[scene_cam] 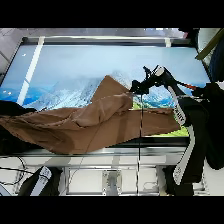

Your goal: Fold the clothes and pants, and hang the long-sleeved shirts on hangers.

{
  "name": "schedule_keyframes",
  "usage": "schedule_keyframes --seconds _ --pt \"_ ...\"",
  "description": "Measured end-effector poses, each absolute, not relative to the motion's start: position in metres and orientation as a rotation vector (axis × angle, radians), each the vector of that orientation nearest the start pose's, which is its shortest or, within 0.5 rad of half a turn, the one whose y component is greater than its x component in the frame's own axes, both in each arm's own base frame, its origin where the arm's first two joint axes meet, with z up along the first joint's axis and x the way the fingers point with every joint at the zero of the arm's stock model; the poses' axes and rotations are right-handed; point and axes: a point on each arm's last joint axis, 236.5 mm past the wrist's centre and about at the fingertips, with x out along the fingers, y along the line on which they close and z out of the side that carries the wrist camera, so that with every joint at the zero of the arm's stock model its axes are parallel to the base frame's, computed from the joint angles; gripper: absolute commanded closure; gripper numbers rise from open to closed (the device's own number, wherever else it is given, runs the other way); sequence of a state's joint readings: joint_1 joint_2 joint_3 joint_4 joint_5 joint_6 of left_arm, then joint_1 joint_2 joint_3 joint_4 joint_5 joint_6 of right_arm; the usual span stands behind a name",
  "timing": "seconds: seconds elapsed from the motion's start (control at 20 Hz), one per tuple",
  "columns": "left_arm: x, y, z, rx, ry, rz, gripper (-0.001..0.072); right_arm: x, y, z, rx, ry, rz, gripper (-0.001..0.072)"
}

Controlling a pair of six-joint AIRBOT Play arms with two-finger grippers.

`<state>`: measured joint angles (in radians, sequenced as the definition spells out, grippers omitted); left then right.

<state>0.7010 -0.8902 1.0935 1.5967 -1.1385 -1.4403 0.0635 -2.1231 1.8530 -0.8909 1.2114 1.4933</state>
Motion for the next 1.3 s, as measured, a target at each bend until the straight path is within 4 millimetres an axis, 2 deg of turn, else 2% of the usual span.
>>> schedule_keyframes --seconds 0.05,0.2,0.3,0.35,0.5,0.8,0.9,0.95,1.0,1.1,1.15,1.2,1.25,1.3 --pt "0.261 0.228 0.127 -0.191 0.942 0.603 0.0681 0.523 0.177 -0.103 0.567 1.411 0.469 0.0700" --pt "0.261 0.228 0.127 -0.191 0.942 0.603 0.0681 0.524 0.192 -0.086 0.593 1.380 0.563 0.0700" --pt "0.261 0.228 0.127 -0.191 0.943 0.603 0.0681 0.521 0.196 -0.063 0.576 1.379 0.635 0.0700" --pt "0.261 0.228 0.127 -0.191 0.942 0.603 0.0681 0.518 0.194 -0.045 0.553 1.380 0.669 0.0700" --pt "0.261 0.227 0.128 -0.190 0.938 0.604 0.0681 0.502 0.173 0.025 0.460 1.361 0.701 0.0700" --pt "0.262 0.228 0.138 -0.183 0.899 0.614 0.0681 0.437 0.112 0.190 0.251 1.167 0.549 0.0701" --pt "0.265 0.229 0.140 -0.196 0.878 0.618 0.0681 0.425 0.101 0.224 0.222 1.079 0.475 0.0701" --pt "0.269 0.228 0.140 -0.207 0.864 0.613 0.0681 0.423 0.098 0.231 0.217 1.051 0.447 0.0700" --pt "0.275 0.228 0.141 -0.222 0.846 0.607 0.0681 0.423 0.096 0.229 0.217 1.047 0.424 0.0700" --pt "0.288 0.228 0.139 -0.257 0.812 0.590 0.0682 0.433 0.096 0.205 0.226 1.079 0.389 0.0699" --pt "0.295 0.232 0.136 -0.267 0.801 0.587 0.0681 0.445 0.096 0.185 0.238 1.100 0.373 0.0669" --pt "0.301 0.235 0.130 -0.283 0.796 0.589 0.0682 0.461 0.097 0.161 0.255 1.118 0.353 0.0460" --pt "0.307 0.238 0.122 -0.309 0.799 0.590 0.0681 0.478 0.097 0.140 0.273 1.121 0.335 0.0315" --pt "0.312 0.241 0.113 -0.328 0.809 0.589 0.0681 0.494 0.099 0.118 0.297 1.127 0.326 0.0315"
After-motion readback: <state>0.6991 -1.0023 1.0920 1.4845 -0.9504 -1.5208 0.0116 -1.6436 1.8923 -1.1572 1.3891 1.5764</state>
